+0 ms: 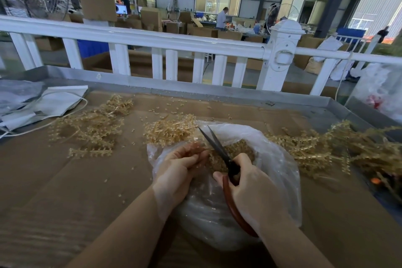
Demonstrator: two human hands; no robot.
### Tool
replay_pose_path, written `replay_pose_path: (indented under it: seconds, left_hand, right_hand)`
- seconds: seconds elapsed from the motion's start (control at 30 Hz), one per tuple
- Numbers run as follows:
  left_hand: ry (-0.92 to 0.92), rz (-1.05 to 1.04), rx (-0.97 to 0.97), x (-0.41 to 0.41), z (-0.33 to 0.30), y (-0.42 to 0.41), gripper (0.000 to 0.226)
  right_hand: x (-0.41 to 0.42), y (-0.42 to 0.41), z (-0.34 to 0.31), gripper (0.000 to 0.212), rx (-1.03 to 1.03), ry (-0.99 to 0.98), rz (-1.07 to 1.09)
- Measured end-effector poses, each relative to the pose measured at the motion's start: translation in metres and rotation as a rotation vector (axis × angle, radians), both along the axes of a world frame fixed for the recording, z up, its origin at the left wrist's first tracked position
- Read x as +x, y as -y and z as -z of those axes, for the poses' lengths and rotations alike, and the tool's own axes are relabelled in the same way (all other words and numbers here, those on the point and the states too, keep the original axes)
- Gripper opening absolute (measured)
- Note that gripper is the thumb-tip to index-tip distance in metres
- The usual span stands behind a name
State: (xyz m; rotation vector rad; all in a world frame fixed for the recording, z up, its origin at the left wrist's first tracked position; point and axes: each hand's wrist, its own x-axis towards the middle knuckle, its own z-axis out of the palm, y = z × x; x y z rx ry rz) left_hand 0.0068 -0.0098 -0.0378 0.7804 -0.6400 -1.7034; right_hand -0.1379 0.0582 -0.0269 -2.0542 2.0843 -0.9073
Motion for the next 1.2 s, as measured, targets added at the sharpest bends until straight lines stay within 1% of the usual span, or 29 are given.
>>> replay_pose_path:
  seconds: [0.13, 0.37, 0.5, 0.57, 0.63, 0.8, 0.9, 1.03, 1.13, 1.2]
  left_hand:
    - [0.096, -0.034, -0.020, -0.004, 0.003, 0.001, 0.025]
    - [0.108, -0.100, -0.028, -0.005, 0.004, -0.001, 0.018]
    - [0.160, -0.159, -0.100, -0.006, 0.004, -0.004, 0.029]
    - [0.179, -0.186, -0.135, -0.006, 0.006, -0.004, 0.029]
    - [0.164, -0.175, -0.159, -0.006, 0.007, -0.005, 0.023]
    - [0.107, -0.106, -0.163, -0.004, 0.007, -0.005, 0.026]
    - [0.154, -0.064, -0.167, -0.005, 0.007, -0.007, 0.041]
    - [0.176, -0.011, -0.214, -0.001, 0.008, -0.008, 0.036]
    - [0.267, -0.009, -0.260, 0.001, 0.011, -0.008, 0.046]
    - [0.295, -0.022, -0.280, 0.002, 0.011, -0.009, 0.050]
  right_hand:
    - [0.000, 0.003, 0.012, 0.033, -0.029, -0.057, 0.038]
    - [0.002, 0.001, 0.019, 0.033, -0.117, -0.050, 0.055]
    - [0.003, -0.001, 0.019, 0.034, -0.160, -0.013, 0.064]
    - [0.003, -0.002, 0.020, 0.035, -0.172, -0.008, 0.074]
    - [0.003, -0.003, 0.020, 0.034, -0.174, -0.007, 0.078]
    - [0.002, -0.003, 0.021, 0.034, -0.201, -0.013, 0.093]
    - [0.002, -0.004, 0.021, 0.034, -0.201, -0.013, 0.095]
    - [0.001, -0.004, 0.022, 0.033, -0.207, -0.004, 0.088]
    - [0.001, -0.004, 0.023, 0.033, -0.210, 0.001, 0.097]
    - [0.001, -0.004, 0.023, 0.033, -0.212, -0.004, 0.100]
